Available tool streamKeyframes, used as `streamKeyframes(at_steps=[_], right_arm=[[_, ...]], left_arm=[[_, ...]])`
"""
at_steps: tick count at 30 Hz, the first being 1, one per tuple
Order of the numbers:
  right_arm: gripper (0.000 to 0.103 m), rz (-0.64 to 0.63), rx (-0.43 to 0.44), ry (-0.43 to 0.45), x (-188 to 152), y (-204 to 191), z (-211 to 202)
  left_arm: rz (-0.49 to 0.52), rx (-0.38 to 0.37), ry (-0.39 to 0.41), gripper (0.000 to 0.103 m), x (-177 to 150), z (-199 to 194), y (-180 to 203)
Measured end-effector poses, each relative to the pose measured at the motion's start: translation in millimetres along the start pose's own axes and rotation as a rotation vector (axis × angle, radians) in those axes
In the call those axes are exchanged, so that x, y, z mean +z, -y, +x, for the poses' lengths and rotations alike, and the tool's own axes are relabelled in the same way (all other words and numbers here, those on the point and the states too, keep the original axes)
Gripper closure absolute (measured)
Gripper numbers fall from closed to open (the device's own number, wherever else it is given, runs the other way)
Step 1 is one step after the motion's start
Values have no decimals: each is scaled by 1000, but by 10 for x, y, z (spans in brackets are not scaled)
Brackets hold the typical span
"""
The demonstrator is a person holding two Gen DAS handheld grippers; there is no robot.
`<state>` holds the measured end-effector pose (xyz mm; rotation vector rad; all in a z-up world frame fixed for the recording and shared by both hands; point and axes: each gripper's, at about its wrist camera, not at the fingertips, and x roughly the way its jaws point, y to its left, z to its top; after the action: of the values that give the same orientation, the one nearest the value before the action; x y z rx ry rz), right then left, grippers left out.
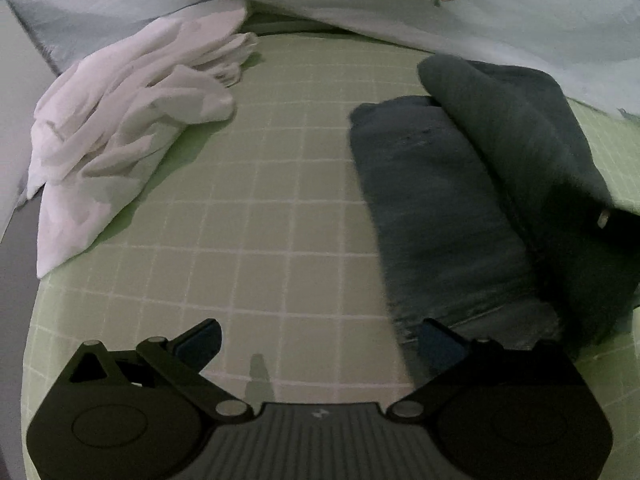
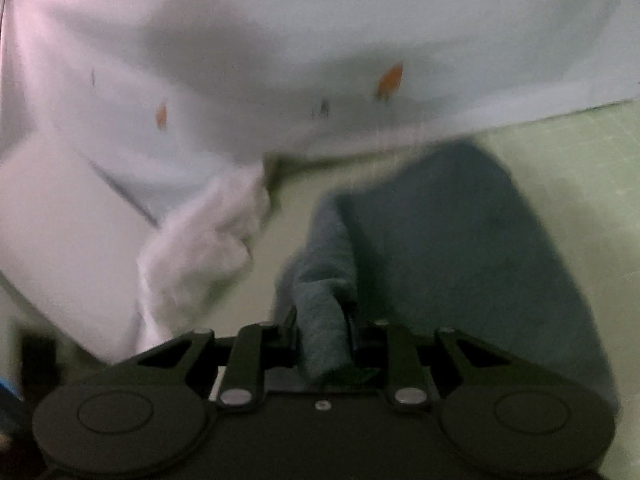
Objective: Fold clothes
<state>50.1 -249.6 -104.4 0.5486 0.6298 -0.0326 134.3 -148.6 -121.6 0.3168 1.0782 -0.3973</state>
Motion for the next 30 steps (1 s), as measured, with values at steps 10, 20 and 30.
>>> streamKeyframes(at_steps=[10,20,30], right_arm=[[99,-359,2,-109,-195,-818,287],[99,-153,-51,-4,-64,-413,-56],[77,-8,-58,103,133,-9,-485]], left_arm=[[-60,-6,13,0,-1,11,-366],[-82,-14,0,0,-2,47,-320],[-104,-90,98,0,200,-128,51]])
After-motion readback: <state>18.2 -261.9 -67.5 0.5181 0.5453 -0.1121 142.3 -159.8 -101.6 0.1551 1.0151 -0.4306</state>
